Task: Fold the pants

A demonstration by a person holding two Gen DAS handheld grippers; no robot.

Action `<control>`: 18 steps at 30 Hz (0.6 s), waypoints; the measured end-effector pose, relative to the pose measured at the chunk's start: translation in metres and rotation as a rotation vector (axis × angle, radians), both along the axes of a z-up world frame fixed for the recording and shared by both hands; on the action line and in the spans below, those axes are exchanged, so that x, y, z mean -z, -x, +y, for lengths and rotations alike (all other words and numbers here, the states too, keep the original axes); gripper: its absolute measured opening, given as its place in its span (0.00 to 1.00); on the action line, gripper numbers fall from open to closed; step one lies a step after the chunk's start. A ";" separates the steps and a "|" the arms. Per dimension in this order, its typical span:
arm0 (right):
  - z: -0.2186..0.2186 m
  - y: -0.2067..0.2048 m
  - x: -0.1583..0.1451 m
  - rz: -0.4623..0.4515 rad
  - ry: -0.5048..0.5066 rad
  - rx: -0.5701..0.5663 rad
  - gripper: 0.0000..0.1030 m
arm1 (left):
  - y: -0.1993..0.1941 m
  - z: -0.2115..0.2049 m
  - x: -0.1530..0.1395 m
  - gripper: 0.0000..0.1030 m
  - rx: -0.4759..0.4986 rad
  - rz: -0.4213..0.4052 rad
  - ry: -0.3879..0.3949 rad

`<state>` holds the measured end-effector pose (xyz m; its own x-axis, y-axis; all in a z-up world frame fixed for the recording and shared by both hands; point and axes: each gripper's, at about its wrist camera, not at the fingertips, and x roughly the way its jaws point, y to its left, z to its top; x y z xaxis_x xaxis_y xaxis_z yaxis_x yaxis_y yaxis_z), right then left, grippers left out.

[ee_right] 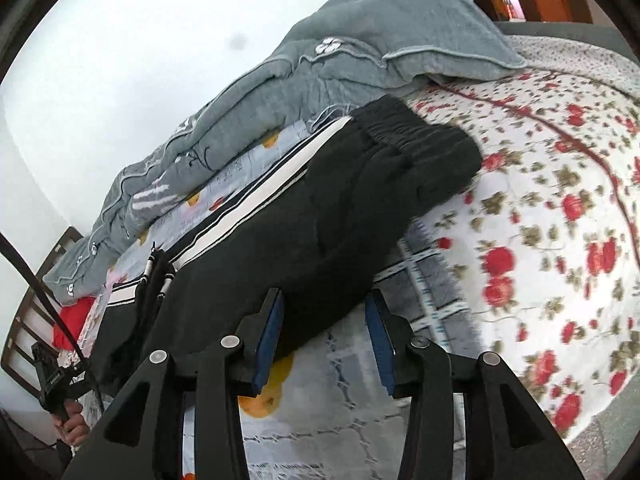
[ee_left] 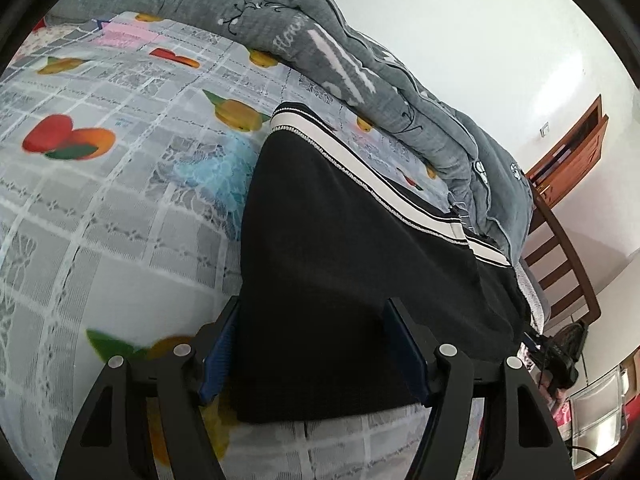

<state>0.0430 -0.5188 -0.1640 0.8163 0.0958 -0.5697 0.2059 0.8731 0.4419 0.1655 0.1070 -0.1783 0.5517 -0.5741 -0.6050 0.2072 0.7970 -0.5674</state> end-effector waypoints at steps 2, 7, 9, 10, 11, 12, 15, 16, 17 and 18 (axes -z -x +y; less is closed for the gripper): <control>-0.004 0.002 -0.003 -0.007 0.011 0.014 0.46 | -0.005 -0.003 0.000 0.66 0.003 -0.002 -0.007; -0.020 -0.015 0.002 -0.007 -0.049 0.047 0.50 | -0.016 -0.006 -0.001 0.66 0.004 0.018 -0.002; -0.025 -0.030 0.009 0.016 -0.095 0.054 0.50 | -0.016 -0.005 -0.002 0.66 0.011 0.023 0.000; -0.027 -0.038 0.013 0.022 -0.112 0.058 0.50 | -0.014 -0.004 -0.002 0.66 0.018 0.026 -0.001; -0.026 -0.042 0.014 0.023 -0.114 0.065 0.50 | -0.012 -0.003 -0.002 0.66 0.026 0.028 0.001; -0.024 -0.045 0.013 0.018 -0.109 0.069 0.50 | -0.007 0.000 -0.001 0.66 0.037 0.027 0.006; -0.016 -0.053 0.008 -0.005 -0.079 0.057 0.50 | 0.009 0.008 0.002 0.66 0.063 0.005 0.031; -0.014 -0.057 0.007 0.000 -0.069 0.056 0.50 | 0.011 0.009 0.002 0.66 0.067 -0.001 0.034; -0.013 -0.063 0.008 0.010 -0.059 0.057 0.50 | 0.010 0.008 0.003 0.66 0.064 0.000 0.031; -0.012 -0.068 0.009 0.020 -0.050 0.062 0.50 | 0.006 0.006 0.002 0.66 0.059 0.005 0.030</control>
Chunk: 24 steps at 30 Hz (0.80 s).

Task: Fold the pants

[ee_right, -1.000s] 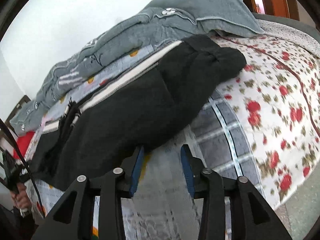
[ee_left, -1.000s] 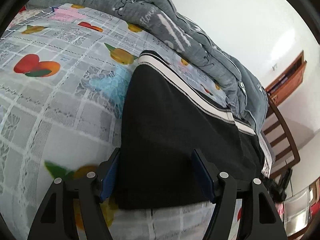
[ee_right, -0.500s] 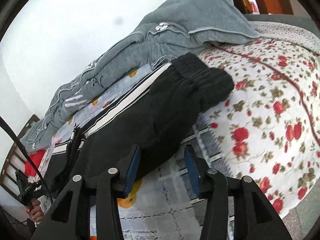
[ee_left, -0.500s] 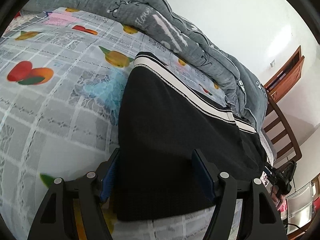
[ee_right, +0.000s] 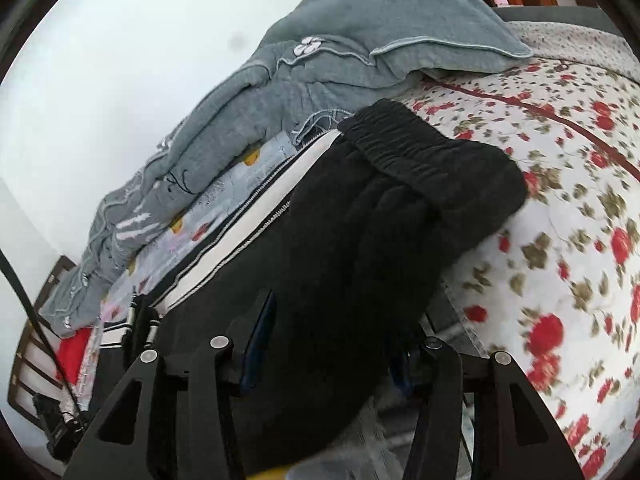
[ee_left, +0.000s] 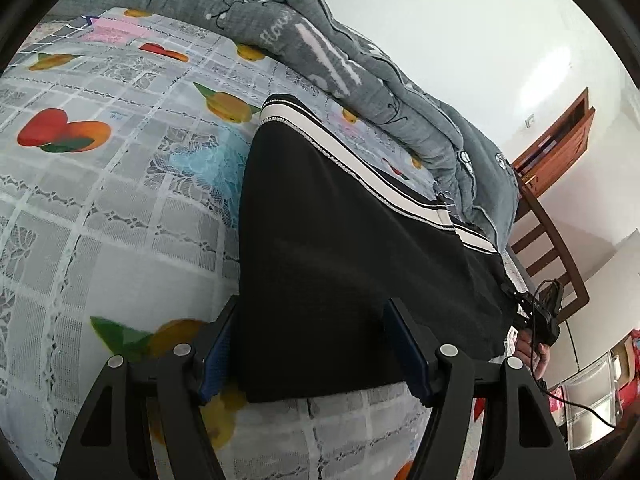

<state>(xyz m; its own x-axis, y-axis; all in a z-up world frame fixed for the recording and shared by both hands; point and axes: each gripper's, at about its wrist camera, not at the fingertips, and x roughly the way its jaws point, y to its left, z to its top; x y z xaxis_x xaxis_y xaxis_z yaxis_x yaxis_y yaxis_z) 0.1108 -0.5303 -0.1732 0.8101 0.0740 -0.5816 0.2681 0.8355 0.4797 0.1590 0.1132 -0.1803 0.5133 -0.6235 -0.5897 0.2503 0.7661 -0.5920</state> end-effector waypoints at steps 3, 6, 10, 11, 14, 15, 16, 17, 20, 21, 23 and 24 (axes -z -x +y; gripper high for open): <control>0.002 -0.009 -0.001 0.022 0.020 0.017 0.49 | -0.018 -0.009 -0.001 0.66 -0.013 0.012 0.016; 0.008 -0.009 -0.012 0.041 0.073 0.049 0.28 | -0.030 -0.017 0.001 0.65 -0.035 0.017 0.019; 0.022 -0.005 -0.038 0.014 0.158 0.045 0.13 | -0.033 -0.013 0.003 0.28 -0.068 0.056 -0.004; 0.032 -0.006 -0.049 0.007 0.209 0.045 0.12 | -0.034 -0.009 0.004 0.21 -0.071 0.065 0.023; 0.069 -0.016 -0.080 -0.030 0.345 0.029 0.11 | -0.024 0.002 -0.006 0.18 -0.109 -0.015 0.077; 0.082 -0.021 -0.090 -0.037 0.381 0.014 0.11 | -0.023 0.001 -0.012 0.18 -0.117 -0.040 0.028; 0.095 -0.026 -0.098 -0.044 0.414 -0.001 0.10 | -0.022 0.001 -0.016 0.18 -0.133 -0.056 0.003; 0.117 -0.035 -0.110 -0.056 0.465 -0.028 0.10 | -0.022 0.002 -0.020 0.18 -0.137 -0.065 -0.012; 0.167 -0.051 -0.135 -0.103 0.546 -0.098 0.10 | -0.024 0.023 -0.029 0.18 -0.146 -0.068 -0.013; 0.183 -0.055 -0.142 -0.125 0.559 -0.124 0.10 | -0.024 0.034 -0.033 0.18 -0.158 -0.072 -0.024; 0.210 -0.060 -0.156 -0.182 0.556 -0.182 0.10 | -0.024 0.059 -0.040 0.18 -0.198 -0.080 -0.060; 0.221 -0.060 -0.160 -0.210 0.541 -0.208 0.10 | -0.025 0.075 -0.043 0.18 -0.222 -0.079 -0.077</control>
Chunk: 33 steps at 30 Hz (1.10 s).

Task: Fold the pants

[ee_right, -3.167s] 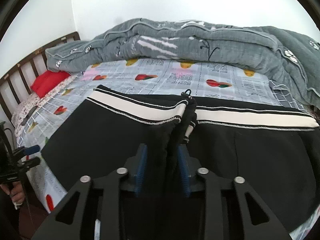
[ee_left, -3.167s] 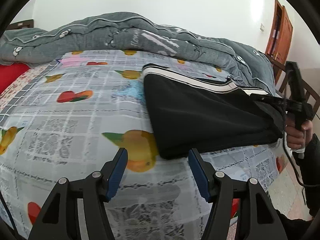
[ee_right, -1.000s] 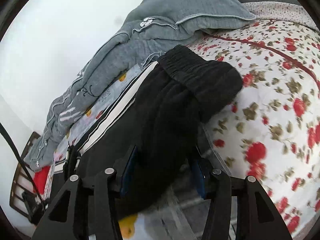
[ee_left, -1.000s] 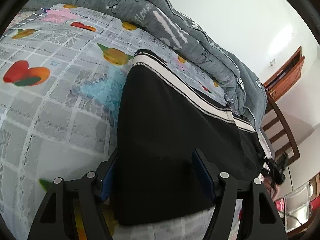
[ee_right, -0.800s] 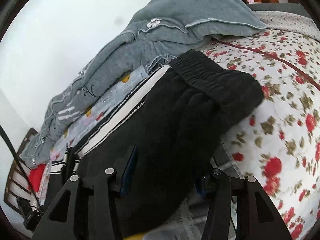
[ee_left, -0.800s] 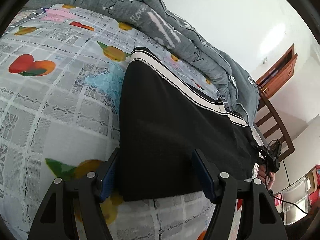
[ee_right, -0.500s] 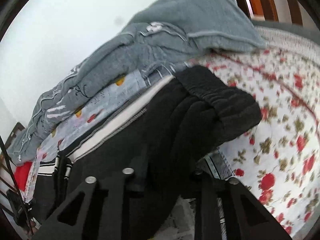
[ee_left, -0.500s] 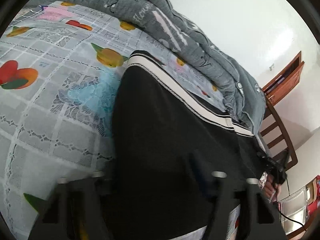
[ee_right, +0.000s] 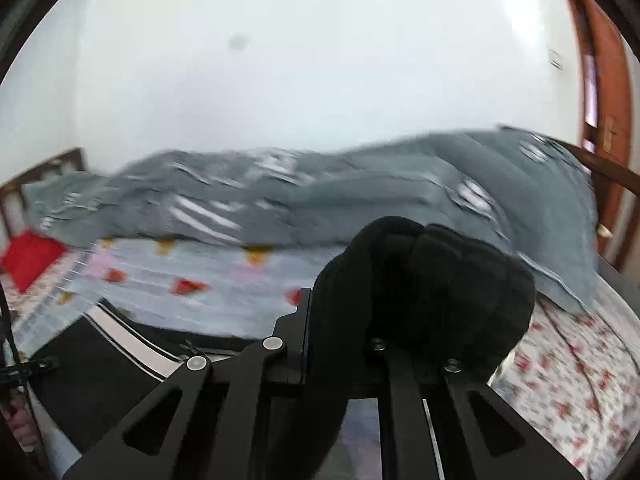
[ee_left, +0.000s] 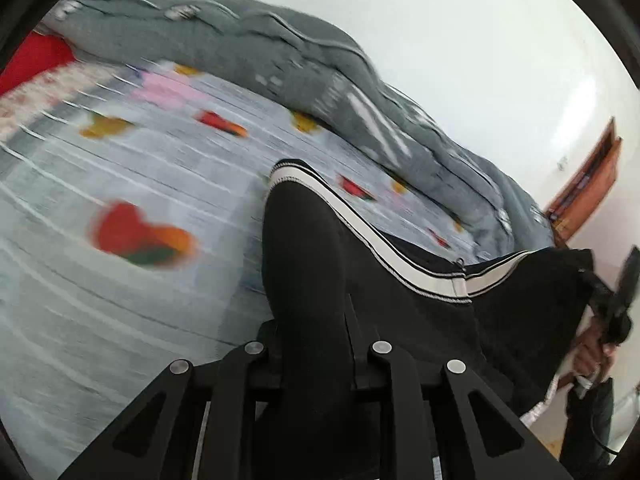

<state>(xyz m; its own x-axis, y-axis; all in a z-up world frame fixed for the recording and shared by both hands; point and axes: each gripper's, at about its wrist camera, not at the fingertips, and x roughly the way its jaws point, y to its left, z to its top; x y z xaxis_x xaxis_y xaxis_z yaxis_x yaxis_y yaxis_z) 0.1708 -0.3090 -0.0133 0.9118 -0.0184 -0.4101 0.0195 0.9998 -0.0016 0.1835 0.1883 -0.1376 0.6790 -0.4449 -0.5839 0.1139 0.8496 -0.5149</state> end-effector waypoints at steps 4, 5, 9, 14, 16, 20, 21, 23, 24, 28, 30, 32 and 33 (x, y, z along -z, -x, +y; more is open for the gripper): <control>0.022 -0.004 0.009 0.004 -0.064 -0.091 0.10 | -0.006 0.053 -0.001 0.19 -0.106 0.038 -0.048; 0.025 -0.007 0.024 0.035 -0.054 -0.100 0.11 | -0.006 0.063 0.002 0.20 -0.124 0.057 -0.066; 0.006 -0.030 0.096 0.263 -0.101 -0.049 0.13 | -0.007 0.092 0.025 0.33 -0.142 0.129 -0.049; -0.054 0.003 0.151 0.365 -0.353 -0.018 0.33 | 0.004 0.093 0.035 0.42 -0.135 0.099 -0.039; -0.066 0.018 0.153 0.357 -0.385 0.005 0.40 | 0.010 0.088 0.034 0.49 -0.125 0.080 -0.051; -0.091 0.025 0.151 0.316 -0.505 0.015 0.50 | 0.017 0.076 0.032 0.58 -0.117 0.054 -0.099; -0.092 0.021 0.150 0.307 -0.522 0.021 0.51 | 0.018 0.073 0.031 0.58 -0.117 0.051 -0.120; -0.096 0.009 0.150 0.301 -0.557 0.048 0.63 | 0.021 0.072 0.030 0.58 -0.116 0.049 -0.131; -0.099 -0.004 0.154 0.312 -0.588 0.059 0.66 | 0.024 0.074 0.030 0.58 -0.114 0.048 -0.123; -0.105 -0.033 0.162 0.330 -0.628 0.125 0.59 | 0.035 0.088 0.032 0.59 -0.091 0.054 -0.027; -0.099 -0.037 0.146 0.255 -0.519 0.156 0.46 | 0.039 0.096 0.035 0.59 -0.079 0.061 0.044; -0.087 -0.032 0.122 0.119 -0.381 0.096 0.46 | 0.041 0.101 0.036 0.59 -0.067 0.069 0.079; -0.081 -0.032 0.117 0.099 -0.315 0.084 0.46 | 0.041 0.101 0.037 0.59 -0.065 0.070 0.081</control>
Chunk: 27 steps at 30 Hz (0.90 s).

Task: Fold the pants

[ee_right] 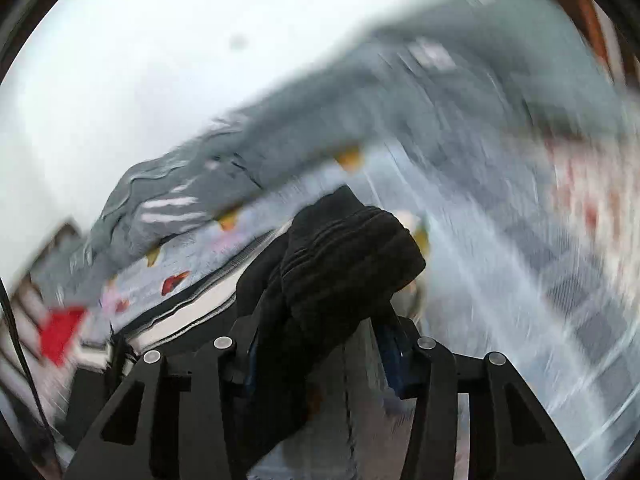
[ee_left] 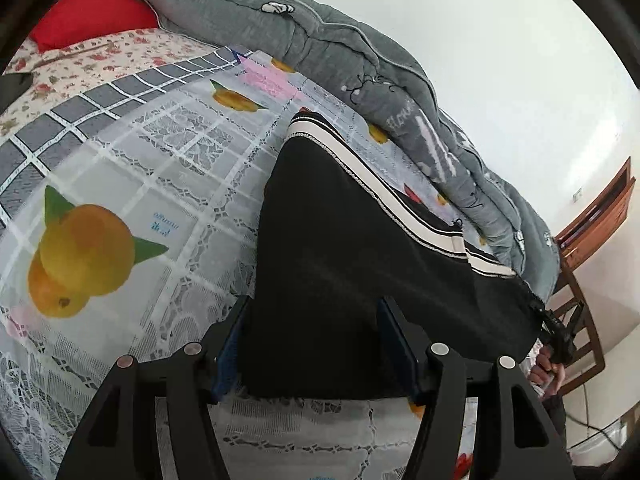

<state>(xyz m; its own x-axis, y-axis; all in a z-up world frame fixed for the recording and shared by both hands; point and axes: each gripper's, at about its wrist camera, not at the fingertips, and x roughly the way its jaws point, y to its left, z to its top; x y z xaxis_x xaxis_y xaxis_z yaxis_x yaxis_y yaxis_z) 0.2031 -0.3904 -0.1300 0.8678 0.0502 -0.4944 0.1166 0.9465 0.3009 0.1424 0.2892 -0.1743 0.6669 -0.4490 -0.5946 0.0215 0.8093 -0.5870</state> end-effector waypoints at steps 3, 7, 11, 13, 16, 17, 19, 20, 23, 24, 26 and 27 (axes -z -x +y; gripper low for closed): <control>0.007 -0.012 0.010 0.097 0.102 -0.002 0.49 | -0.008 -0.005 0.003 0.59 -0.005 -0.003 -0.004; -0.004 -0.006 0.037 0.219 0.075 0.000 0.52 | -0.030 -0.017 0.005 0.60 -0.018 -0.002 -0.022; 0.000 0.019 0.032 0.204 0.134 0.031 0.55 | -0.041 -0.019 0.005 0.61 -0.024 0.011 -0.004; 0.004 0.029 0.031 0.212 0.162 0.030 0.55 | -0.035 -0.017 0.006 0.60 -0.004 0.009 0.015; 0.017 0.047 0.028 0.212 0.210 0.028 0.55 | -0.014 -0.014 0.008 0.60 0.028 -0.001 0.026; 0.017 0.055 0.029 0.211 0.217 0.029 0.55 | -0.005 -0.013 0.008 0.60 0.036 -0.003 0.026; 0.023 0.066 0.030 0.213 0.225 0.028 0.56 | 0.011 -0.012 0.010 0.60 0.048 -0.013 0.050; 0.025 0.071 0.031 0.217 0.222 0.027 0.56 | 0.017 -0.012 0.011 0.61 0.052 -0.020 0.064; 0.031 0.076 0.034 0.225 0.205 0.016 0.56 | 0.020 -0.014 0.015 0.61 0.021 -0.024 0.096; 0.033 0.077 0.035 0.225 0.204 0.010 0.56 | 0.016 -0.015 0.016 0.60 0.006 -0.016 0.115; 0.038 0.080 0.035 0.224 0.212 0.004 0.56 | 0.010 -0.017 0.016 0.59 -0.031 -0.006 0.133; 0.040 0.083 0.033 0.219 0.216 -0.001 0.56 | 0.007 -0.020 0.016 0.58 -0.051 -0.002 0.123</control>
